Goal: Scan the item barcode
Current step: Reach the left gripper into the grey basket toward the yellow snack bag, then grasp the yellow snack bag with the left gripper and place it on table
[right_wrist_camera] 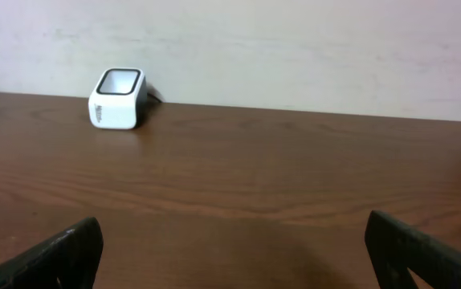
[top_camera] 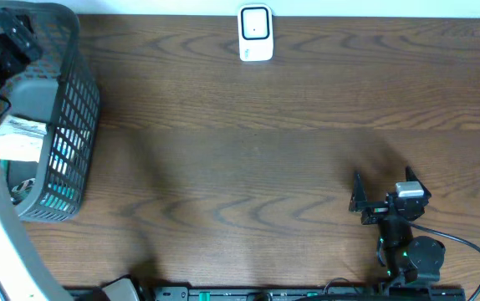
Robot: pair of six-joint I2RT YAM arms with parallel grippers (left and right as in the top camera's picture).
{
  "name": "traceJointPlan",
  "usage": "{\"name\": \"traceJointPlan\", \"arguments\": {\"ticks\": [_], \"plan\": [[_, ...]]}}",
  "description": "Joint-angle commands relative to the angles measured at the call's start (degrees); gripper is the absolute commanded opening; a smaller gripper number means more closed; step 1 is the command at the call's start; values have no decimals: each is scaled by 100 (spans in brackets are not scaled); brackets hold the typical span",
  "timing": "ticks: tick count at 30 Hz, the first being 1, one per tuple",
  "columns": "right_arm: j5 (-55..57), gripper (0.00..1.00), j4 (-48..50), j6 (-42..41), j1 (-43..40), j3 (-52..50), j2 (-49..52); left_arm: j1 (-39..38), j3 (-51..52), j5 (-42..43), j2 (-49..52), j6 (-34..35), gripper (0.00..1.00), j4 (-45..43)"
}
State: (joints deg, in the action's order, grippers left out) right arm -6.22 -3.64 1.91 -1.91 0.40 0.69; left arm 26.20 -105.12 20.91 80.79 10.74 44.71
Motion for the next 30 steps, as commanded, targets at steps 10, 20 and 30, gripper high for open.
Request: {"name": "traceJointPlan", "arguments": {"ticks": [10,20,30], "plan": [[-33,99,-24,-59,-35,-9,-37,1008,-92,-1502,1449,1744,98,890],[-33,99,-24,-59,-35,-9,-37,1001,20,-3158,2417,2811,98,1576],[-33,99,-24,-59,-35,-9,-37,1001,402,-3191,3362,2817,97,1399]]}}
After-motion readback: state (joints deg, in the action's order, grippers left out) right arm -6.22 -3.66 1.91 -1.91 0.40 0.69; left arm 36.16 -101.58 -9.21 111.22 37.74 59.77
